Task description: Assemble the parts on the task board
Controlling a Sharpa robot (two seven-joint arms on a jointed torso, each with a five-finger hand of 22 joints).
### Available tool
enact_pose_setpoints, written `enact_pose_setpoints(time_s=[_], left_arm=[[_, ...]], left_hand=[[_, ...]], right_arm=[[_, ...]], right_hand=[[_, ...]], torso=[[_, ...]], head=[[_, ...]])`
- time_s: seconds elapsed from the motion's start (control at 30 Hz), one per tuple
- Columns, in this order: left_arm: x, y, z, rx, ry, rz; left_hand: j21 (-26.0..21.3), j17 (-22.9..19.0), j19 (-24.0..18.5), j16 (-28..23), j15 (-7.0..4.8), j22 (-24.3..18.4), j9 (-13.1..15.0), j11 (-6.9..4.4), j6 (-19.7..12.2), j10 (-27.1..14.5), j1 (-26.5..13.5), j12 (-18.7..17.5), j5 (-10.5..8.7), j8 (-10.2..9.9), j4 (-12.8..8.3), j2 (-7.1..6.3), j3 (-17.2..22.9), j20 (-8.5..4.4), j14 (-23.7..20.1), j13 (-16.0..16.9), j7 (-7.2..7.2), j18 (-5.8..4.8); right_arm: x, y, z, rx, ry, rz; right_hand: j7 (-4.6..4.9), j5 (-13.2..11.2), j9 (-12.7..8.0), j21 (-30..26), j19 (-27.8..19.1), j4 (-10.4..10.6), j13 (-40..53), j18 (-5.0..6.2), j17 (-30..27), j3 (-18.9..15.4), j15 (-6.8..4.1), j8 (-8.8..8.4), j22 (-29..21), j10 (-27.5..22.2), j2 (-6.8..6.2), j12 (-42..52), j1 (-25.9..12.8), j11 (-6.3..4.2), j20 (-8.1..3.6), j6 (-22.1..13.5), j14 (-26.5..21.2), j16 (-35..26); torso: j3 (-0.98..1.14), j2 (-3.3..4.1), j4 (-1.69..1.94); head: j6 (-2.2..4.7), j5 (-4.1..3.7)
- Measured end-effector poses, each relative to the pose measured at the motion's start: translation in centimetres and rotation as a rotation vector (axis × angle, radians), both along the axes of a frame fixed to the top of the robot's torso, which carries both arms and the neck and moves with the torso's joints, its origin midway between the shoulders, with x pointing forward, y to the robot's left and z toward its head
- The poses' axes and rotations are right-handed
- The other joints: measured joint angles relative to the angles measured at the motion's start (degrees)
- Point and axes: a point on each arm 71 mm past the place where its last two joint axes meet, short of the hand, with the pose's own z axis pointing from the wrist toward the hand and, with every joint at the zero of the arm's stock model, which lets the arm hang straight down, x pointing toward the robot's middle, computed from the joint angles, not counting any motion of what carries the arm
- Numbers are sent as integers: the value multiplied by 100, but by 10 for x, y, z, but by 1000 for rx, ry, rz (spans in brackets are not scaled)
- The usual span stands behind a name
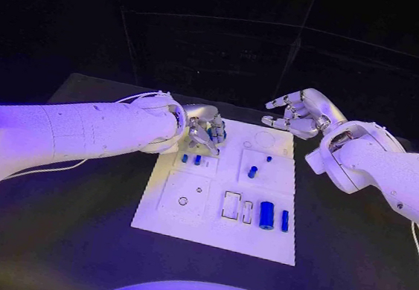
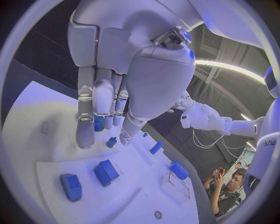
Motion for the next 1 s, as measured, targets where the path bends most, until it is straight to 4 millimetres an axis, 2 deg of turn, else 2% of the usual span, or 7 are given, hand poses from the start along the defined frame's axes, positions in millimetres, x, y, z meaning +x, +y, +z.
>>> enact_pose_setpoints(time_s=[0.1,0.17,0.27,0.4,0.57,0.67,1.0], left_arm=[[1,-3,-1,20,-12,-10],[2,-5,-1,34,-19,-15],[3,-7,-2,48,-24,-20],[4,-10,-3,66,-27,-23],[4,-13,-5,90,-19,-21],[5,-13,-7,110,-10,-17],[5,-16,-9,146,6,-17]], left_hand=[[309,175,125,168,-11,315,-56,-8,67,52,-51,-35,0,-55,-32,6,-1,-9,67,-86,-16,0],[508,235,199,234,-30,522,-93,5,123,83,-51,-77,0,-99,-68,6,8,-23,87,-141,-18,-74],[643,229,236,234,-10,664,-119,-15,127,103,-74,-78,0,-100,-69,29,8,-20,107,-181,-22,-92],[751,172,276,234,-10,789,-136,-16,194,143,-87,-102,0,-122,-95,41,35,-17,107,-219,-33,-92],[947,171,343,234,-40,979,-182,-16,288,246,-1,-167,0,-148,-213,162,152,-43,137,-310,-38,-91],[1031,154,380,234,-40,1072,-202,-26,328,298,-1,-212,0,-176,-243,162,182,-40,137,-354,-39,-178],[1103,109,380,234,-59,1170,-278,-34,433,412,-55,-305,0,-253,-305,215,279,-40,157,-495,-55,-179]], right_arm=[[0,1,0,0,0,2],[0,1,0,1,0,3],[0,1,0,1,0,3],[0,1,0,1,0,3],[0,2,0,1,1,4],[0,2,0,1,1,5],[0,3,0,2,1,7]], right_hand=[[0,0,0,0,0,0,0,0,0,0,0,0,0,0,0,0,0,0,0,0,0,0],[0,0,0,0,0,0,0,0,0,0,0,0,0,0,0,0,0,0,0,0,0,0],[0,0,0,0,0,0,0,0,0,0,0,0,0,0,0,0,0,0,0,0,0,0],[0,0,0,0,0,0,0,0,0,0,0,0,0,0,0,0,0,0,0,0,0,0],[0,0,0,0,0,0,0,0,0,0,0,0,0,0,0,0,0,0,0,0,0,0],[0,0,0,0,0,0,0,0,4,0,0,0,1,0,0,0,0,0,0,0,0,0],[0,0,0,0,0,0,0,0,4,0,0,0,1,0,0,0,0,0,0,0,0,0]], torso=[[2,-2,4],[3,-4,5],[4,-6,6],[5,-7,12],[4,-7,16],[2,-7,18],[-1,-7,27]], head=[[1,-2],[1,-6],[1,-15],[0,-25],[-2,-31],[-8,-31],[-26,-38]])
